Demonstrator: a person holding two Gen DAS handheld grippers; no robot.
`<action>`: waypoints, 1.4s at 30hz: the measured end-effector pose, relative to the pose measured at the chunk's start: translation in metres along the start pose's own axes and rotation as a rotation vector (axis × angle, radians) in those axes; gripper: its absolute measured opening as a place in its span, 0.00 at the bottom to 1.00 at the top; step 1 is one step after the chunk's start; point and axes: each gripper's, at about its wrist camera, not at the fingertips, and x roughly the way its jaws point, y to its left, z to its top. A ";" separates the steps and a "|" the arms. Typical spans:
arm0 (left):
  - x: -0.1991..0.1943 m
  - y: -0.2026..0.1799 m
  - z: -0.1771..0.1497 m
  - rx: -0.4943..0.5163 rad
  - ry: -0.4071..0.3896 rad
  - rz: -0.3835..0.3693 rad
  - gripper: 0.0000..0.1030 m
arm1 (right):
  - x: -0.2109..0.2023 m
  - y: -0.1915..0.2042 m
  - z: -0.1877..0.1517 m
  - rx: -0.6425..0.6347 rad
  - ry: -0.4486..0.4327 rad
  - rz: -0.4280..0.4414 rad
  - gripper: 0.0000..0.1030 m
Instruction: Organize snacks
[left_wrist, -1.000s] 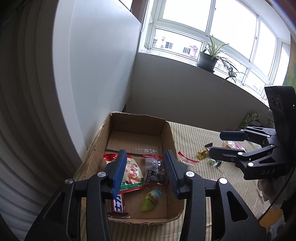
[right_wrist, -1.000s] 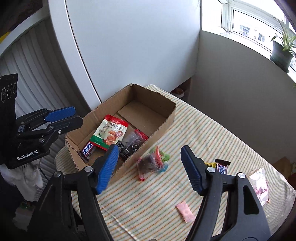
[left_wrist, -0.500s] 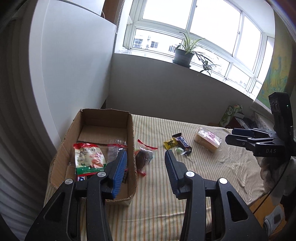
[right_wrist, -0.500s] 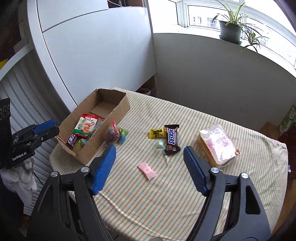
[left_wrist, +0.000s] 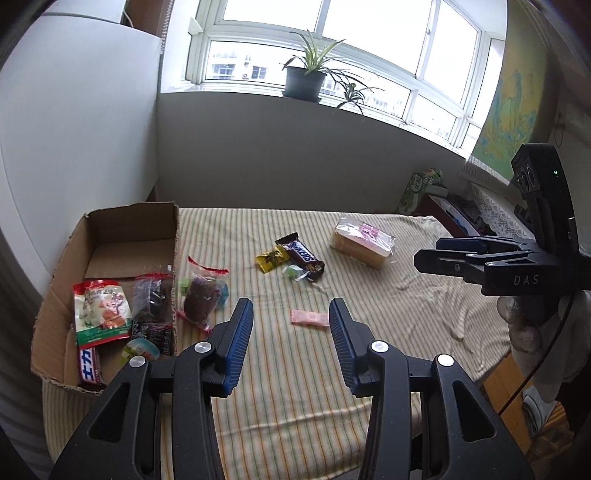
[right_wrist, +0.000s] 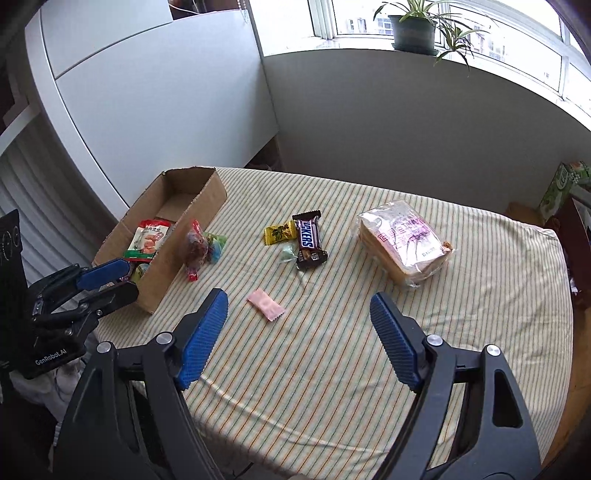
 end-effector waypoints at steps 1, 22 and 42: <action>0.002 -0.001 0.000 0.011 -0.003 -0.010 0.40 | 0.001 0.000 -0.001 0.004 0.002 0.013 0.75; 0.138 -0.005 0.051 0.218 0.320 0.059 0.26 | 0.123 -0.032 0.053 0.067 0.160 0.156 0.43; 0.197 -0.005 0.060 0.266 0.446 0.047 0.26 | 0.199 -0.030 0.066 -0.002 0.257 0.156 0.35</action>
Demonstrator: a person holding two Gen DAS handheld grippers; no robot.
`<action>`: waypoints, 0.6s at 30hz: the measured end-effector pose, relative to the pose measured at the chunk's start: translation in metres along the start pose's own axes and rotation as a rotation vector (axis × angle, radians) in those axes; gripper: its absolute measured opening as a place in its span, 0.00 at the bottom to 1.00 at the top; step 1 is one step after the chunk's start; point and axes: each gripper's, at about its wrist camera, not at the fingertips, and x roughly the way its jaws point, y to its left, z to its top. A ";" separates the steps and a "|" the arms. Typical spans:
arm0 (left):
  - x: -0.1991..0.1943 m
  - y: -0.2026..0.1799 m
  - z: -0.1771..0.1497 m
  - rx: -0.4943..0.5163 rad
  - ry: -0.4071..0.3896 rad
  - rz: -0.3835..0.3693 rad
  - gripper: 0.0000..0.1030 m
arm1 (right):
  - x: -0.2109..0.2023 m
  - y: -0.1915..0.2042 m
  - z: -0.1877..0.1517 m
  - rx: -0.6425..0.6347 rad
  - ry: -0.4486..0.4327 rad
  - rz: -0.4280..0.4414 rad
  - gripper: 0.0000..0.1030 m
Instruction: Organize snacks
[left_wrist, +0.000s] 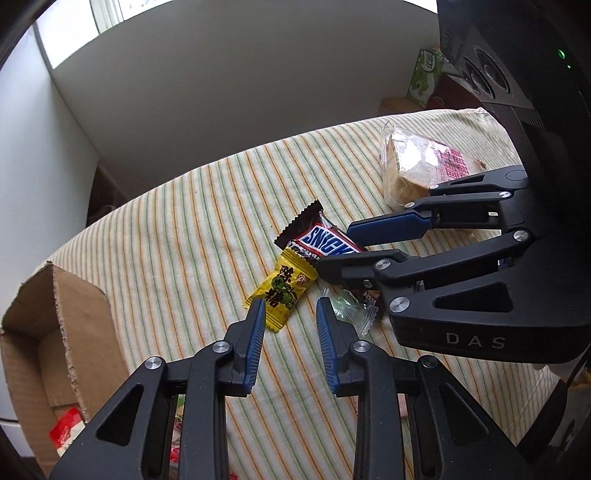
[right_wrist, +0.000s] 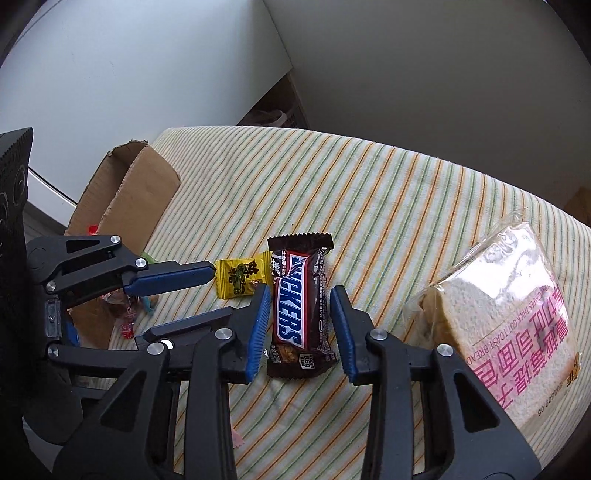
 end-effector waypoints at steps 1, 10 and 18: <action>0.001 0.000 0.001 -0.003 0.000 0.001 0.26 | 0.002 0.000 0.000 -0.002 0.003 -0.003 0.35; 0.012 -0.002 0.007 0.019 0.018 0.020 0.26 | 0.005 -0.004 0.002 -0.010 0.010 -0.017 0.30; 0.021 -0.003 0.012 0.032 0.028 0.025 0.26 | 0.003 -0.011 -0.001 -0.008 0.034 -0.008 0.30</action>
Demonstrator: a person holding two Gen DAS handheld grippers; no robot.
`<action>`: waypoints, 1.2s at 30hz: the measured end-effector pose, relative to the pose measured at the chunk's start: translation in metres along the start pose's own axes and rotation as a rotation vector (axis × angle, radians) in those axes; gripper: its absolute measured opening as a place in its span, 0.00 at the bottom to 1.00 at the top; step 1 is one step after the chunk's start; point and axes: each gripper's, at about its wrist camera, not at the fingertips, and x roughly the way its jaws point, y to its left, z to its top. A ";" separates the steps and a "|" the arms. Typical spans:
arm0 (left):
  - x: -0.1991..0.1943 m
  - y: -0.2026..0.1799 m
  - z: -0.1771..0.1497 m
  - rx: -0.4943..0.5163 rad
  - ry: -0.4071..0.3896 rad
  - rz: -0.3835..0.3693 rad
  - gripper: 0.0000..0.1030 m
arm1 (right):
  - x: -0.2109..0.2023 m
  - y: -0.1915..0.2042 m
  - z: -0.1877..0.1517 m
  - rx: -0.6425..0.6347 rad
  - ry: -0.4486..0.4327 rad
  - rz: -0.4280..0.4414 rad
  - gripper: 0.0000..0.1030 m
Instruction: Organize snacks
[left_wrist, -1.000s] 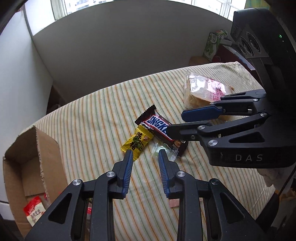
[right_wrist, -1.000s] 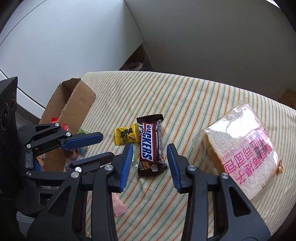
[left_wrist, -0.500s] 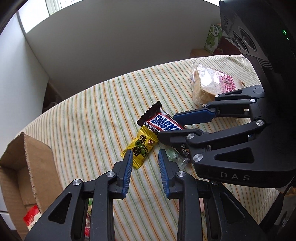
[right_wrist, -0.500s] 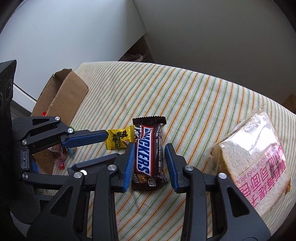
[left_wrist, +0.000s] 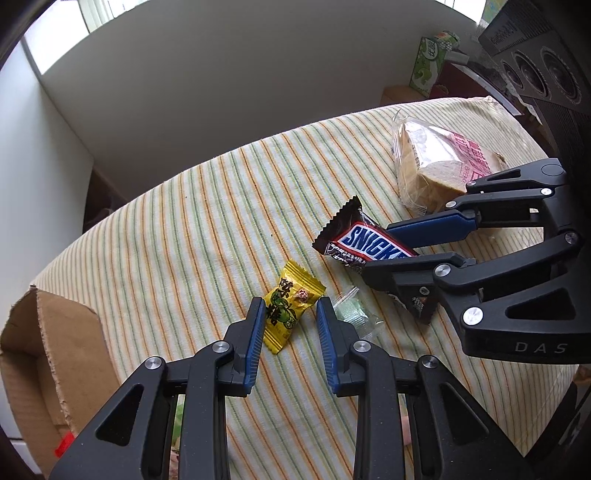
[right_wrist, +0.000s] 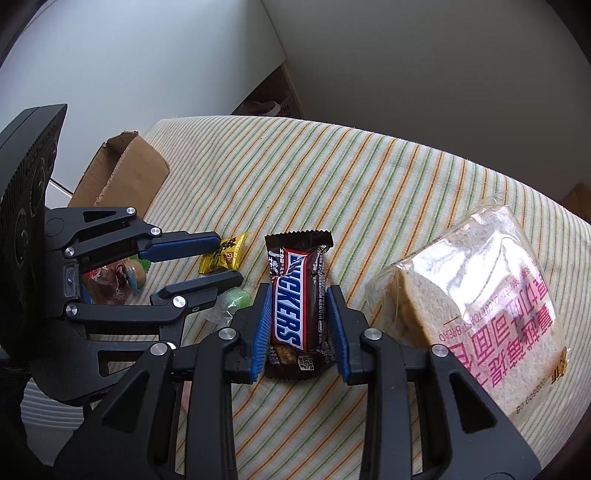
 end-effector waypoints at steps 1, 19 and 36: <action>0.000 0.000 0.000 -0.002 0.000 0.002 0.25 | 0.000 0.001 0.000 -0.002 0.001 -0.002 0.30; -0.023 -0.029 -0.039 -0.051 -0.022 -0.040 0.10 | 0.014 0.042 -0.029 -0.040 -0.007 -0.047 0.30; -0.068 -0.010 -0.086 -0.227 -0.171 -0.139 0.06 | -0.015 0.063 -0.051 -0.044 -0.065 -0.028 0.30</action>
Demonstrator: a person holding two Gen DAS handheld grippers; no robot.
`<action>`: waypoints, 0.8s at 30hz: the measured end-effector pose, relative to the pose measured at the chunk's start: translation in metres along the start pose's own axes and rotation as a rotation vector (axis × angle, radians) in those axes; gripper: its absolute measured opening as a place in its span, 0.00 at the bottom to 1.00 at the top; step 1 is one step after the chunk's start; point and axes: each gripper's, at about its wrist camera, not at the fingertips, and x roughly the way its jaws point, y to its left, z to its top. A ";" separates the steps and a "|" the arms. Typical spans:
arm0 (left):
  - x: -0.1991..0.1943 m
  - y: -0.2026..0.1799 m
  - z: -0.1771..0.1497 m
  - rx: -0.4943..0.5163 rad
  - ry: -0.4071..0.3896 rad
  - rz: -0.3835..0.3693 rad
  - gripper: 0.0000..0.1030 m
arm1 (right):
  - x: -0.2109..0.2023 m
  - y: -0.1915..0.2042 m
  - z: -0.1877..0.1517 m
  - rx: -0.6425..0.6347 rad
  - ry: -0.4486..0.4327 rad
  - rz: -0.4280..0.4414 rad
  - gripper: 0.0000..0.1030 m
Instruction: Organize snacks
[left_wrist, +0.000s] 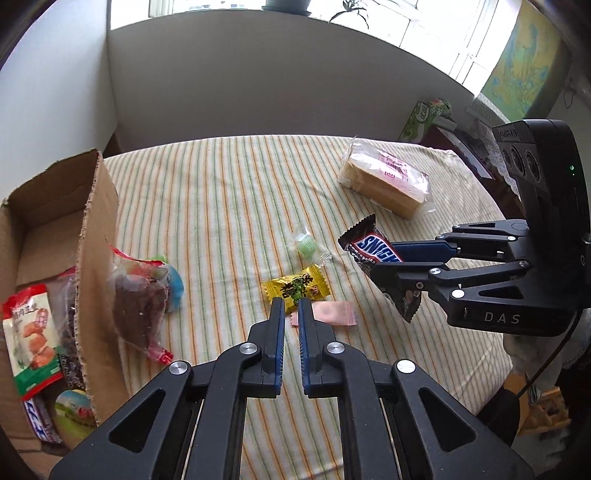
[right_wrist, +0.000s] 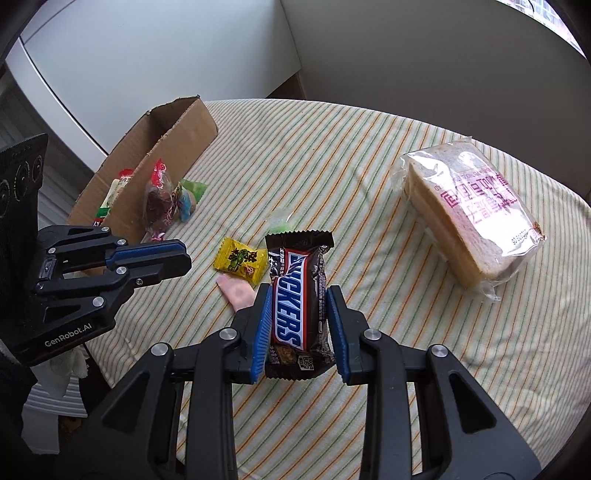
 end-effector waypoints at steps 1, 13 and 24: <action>0.002 -0.002 0.001 0.014 -0.001 0.003 0.06 | 0.000 0.001 0.000 0.005 -0.001 0.003 0.30; 0.038 -0.027 0.009 0.120 0.056 0.079 0.38 | -0.010 -0.007 -0.007 0.005 0.000 -0.022 0.30; 0.053 -0.022 0.010 0.103 0.077 0.148 0.47 | -0.002 -0.013 -0.012 0.019 0.011 -0.027 0.30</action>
